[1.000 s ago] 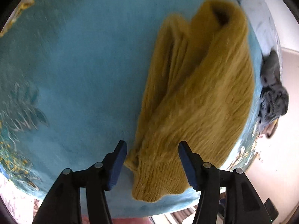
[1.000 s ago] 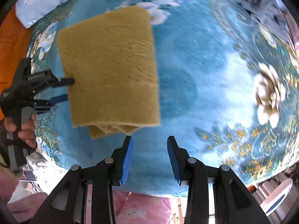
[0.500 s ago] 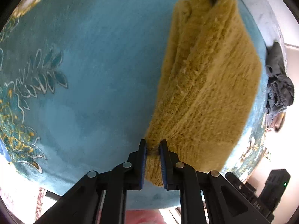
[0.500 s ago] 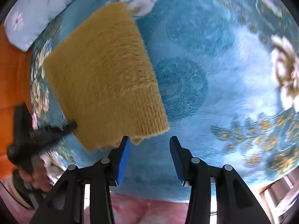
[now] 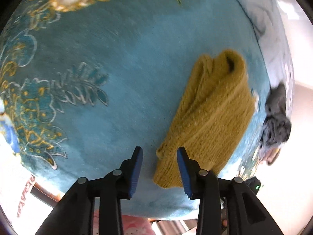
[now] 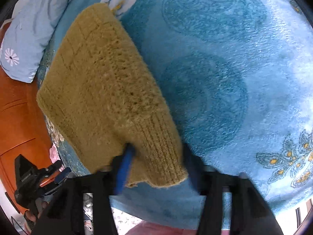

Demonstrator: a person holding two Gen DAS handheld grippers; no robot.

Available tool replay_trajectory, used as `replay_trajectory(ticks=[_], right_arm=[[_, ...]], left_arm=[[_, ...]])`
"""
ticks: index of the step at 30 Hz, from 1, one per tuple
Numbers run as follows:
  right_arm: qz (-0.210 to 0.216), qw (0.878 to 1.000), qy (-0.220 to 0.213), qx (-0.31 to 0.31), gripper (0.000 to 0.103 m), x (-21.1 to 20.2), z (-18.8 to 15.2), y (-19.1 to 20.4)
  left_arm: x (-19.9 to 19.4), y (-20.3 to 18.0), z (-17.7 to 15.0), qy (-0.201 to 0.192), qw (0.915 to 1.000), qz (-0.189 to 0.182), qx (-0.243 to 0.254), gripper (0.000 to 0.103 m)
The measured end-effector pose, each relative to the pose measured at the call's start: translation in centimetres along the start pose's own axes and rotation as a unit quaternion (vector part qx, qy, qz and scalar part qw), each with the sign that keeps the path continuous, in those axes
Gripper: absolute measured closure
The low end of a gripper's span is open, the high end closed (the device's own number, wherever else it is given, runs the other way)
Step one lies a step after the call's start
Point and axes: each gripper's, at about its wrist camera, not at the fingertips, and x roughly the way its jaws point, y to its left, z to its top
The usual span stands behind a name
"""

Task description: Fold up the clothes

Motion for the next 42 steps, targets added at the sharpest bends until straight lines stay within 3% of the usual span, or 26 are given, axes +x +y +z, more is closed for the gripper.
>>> replay_trajectory(ticks=[1,3,7,11,17,21,24,28,32,36,39,42], right_arm=[[-0.001,1.0,0.007,0.001,0.071,0.0,0.1,0.2],[0.0,1.0,0.023,0.002,0.075,-0.3,0.5,0.3],[-0.018,0.998,0.044,-0.041,0.078,-2.2,2.3,1.3],[-0.072,0.992,0.023,-0.105,0.078,-6.1,6.6,2.0],[-0.172,0.961,-0.001,-0.218,0.079,-10.4,14.9,5.0],[-0.209,0.943,-0.004,-0.258,0.079,-10.5,17.0,6.0],[-0.212,0.937,-0.004,-0.278,0.076,-10.4,16.8,6.2],[-0.218,0.936,-0.042,-0.275,0.074,-12.8,16.3,5.2],[-0.165,0.954,-0.087,-0.234,0.066,-16.9,14.2,3.8],[-0.141,0.962,-0.113,-0.202,0.062,-19.0,10.5,3.0],[-0.13,0.972,-0.107,-0.167,0.057,-20.0,6.2,1.5],[-0.15,0.975,-0.089,-0.135,0.057,-20.2,2.6,0.0]], left_arm=[[-0.3,0.0,0.0,-0.005,0.9999,-0.005,-0.009,0.063],[-0.7,-0.1,-0.5,-0.012,0.9996,-0.014,-0.02,0.063],[-1.1,-1.5,-1.8,-0.018,0.999,-0.029,-0.028,0.063],[-1.2,-2.5,-3.2,-0.024,0.9982,-0.039,-0.039,0.063],[-1.6,-3.2,-4.7,-0.039,0.9969,-0.042,-0.055,0.063],[-0.6,-3.9,-5.6,-0.049,0.9953,-0.044,-0.071,0.063],[-0.2,-5.3,-6.2,-0.058,0.9945,-0.045,-0.075,0.061],[-0.6,-6.0,-6.3,-0.062,0.9942,-0.056,-0.068,0.05],[0.6,-7.9,-4.1,-0.056,0.9942,-0.074,-0.054,0.042],[3.6,-10.2,-0.2,-0.043,0.9942,-0.09,-0.038,0.039],[6.5,-11.2,2.2,-0.009,0.9909,-0.126,-0.046,0.037],[9.2,-12.2,4.2,0.029,0.9881,-0.145,-0.043,0.034]])
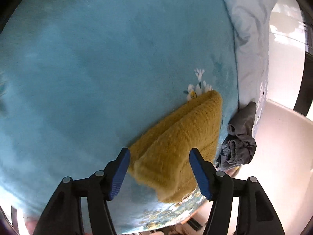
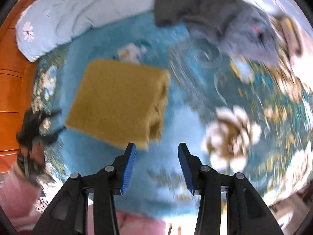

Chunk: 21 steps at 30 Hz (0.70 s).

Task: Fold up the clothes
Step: 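Grasp the folded sweater end with the left gripper and fold it over while the right gripper holds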

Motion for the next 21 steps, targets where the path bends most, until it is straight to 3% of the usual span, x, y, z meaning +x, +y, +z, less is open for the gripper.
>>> replay_trajectory(ticks=[5,12,14,15,16,21], right_arm=[[-0.009,0.998,0.025,0.06,0.057,-0.1,-3.6,-1.0],[-0.01,0.997,0.021,0.071,0.057,-0.5,-3.6,0.6],[-0.006,0.997,0.02,0.077,0.057,-0.2,-3.3,0.8],[-0.004,0.997,0.021,0.08,0.057,0.0,-3.2,0.9],[-0.002,0.996,0.022,0.084,0.057,0.2,-3.1,1.0],[0.009,0.995,0.034,0.092,0.057,1.8,-2.5,1.6]], left_arm=[[2.9,-0.8,1.8,0.019,0.9981,0.036,0.045,0.028],[5.5,-0.2,1.2,0.07,0.997,-0.012,0.03,0.027],[5.8,-0.5,0.8,0.071,0.9965,-0.002,0.044,0.028],[5.8,-0.6,0.6,0.068,0.9966,0.002,0.047,0.036],[5.7,-0.7,0.4,0.063,0.9969,0.005,0.047,0.05],[5.0,-2.0,-1.4,0.039,0.9963,0.023,0.074,0.069]])
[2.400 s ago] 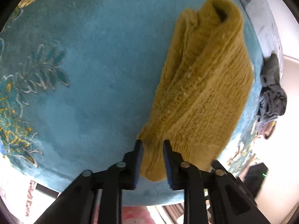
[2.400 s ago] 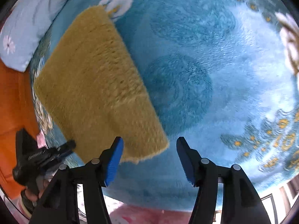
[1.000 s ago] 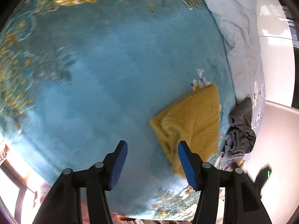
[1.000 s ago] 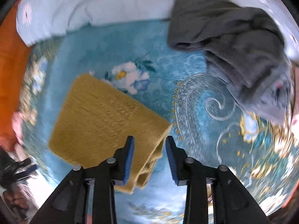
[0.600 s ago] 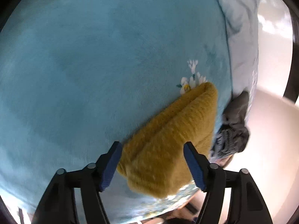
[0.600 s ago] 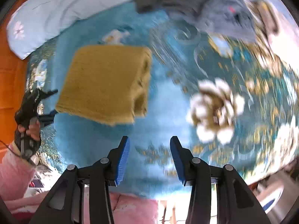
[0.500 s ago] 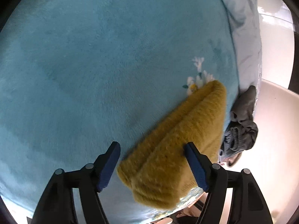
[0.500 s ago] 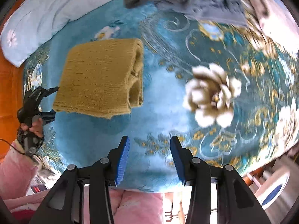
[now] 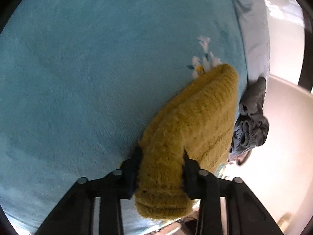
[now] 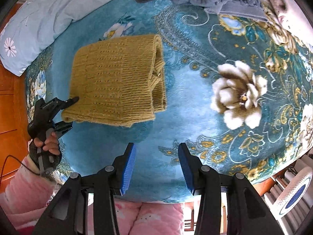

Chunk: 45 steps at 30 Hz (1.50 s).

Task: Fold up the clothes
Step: 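Grasp the folded sweater end with the left gripper and fold it over while the right gripper holds, then grasp the folded mustard sweater with both grippers and lift it off the blanket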

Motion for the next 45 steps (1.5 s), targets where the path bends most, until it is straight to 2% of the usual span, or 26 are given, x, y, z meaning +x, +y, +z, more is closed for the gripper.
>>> replay_trajectory(ticks=[3,5,8,9,11,14,16,18,21,27,31,35,39,42,45], right_arm=[[0.014,1.0,0.003,0.014,0.057,1.1,0.7,-0.1],[0.031,0.999,0.0,0.029,0.057,1.7,1.3,-0.3],[0.062,0.996,-0.008,0.061,0.056,3.0,2.6,-1.1],[0.071,0.995,-0.011,0.071,0.049,3.5,3.0,-1.4],[0.094,0.991,-0.012,0.094,0.045,4.6,4.1,-2.2],[0.115,0.986,-0.011,0.123,0.044,6.7,5.7,-3.3],[0.121,0.983,-0.01,0.14,0.037,8.2,6.8,-4.0],[0.132,0.98,-0.006,0.148,0.037,9.6,7.8,-4.5],[0.144,0.98,-0.006,0.14,0.037,11.0,9.0,-4.7],[0.191,0.974,-0.006,0.12,0.033,12.9,10.8,-5.4],[0.227,0.968,-0.004,0.108,0.026,13.5,11.3,-5.7],[0.252,0.964,-0.004,0.084,0.026,13.7,11.3,-5.2],[0.286,0.955,0.003,0.073,0.026,14.0,11.4,-4.6],[0.288,0.955,0.001,0.07,0.027,14.4,11.5,-4.6],[0.306,0.945,-0.002,0.112,0.033,14.9,11.4,-5.7]], left_arm=[[-0.8,-1.1,-2.1,-0.003,0.9998,-0.009,0.019,0.071],[-0.8,-1.2,-3.1,0.007,0.9994,0.014,0.031,0.071],[-0.4,-0.5,-2.9,0.015,0.9991,0.033,0.022,0.07],[-0.3,-0.3,-2.5,0.017,0.9993,0.03,0.011,0.07],[-0.3,-0.4,-1.8,0.018,0.9993,0.031,-0.002,0.067],[0.0,-1.8,-1.0,0.02,0.9978,0.061,0.016,0.062],[0.6,-2.9,-0.7,0.022,0.9958,0.083,0.033,0.053],[0.8,-4.0,-0.3,0.021,0.9942,0.095,0.046,0.048],[1.0,-5.3,0.6,0.008,0.9943,0.094,0.05,0.041],[3.2,-7.0,2.6,0.026,0.9927,0.105,0.054,0.04],[3.7,-5.9,3.1,0.032,0.9922,0.108,0.053,0.04],[4.0,-5.9,3.2,0.031,0.9935,0.103,0.039,0.04],[4.5,-6.8,3.2,0.036,0.9912,0.117,0.051,0.04],[4.9,-7.2,3.3,0.036,0.9903,0.125,0.05,0.04],[4.9,-7.7,3.2,0.031,0.99,0.128,0.05,0.04]])
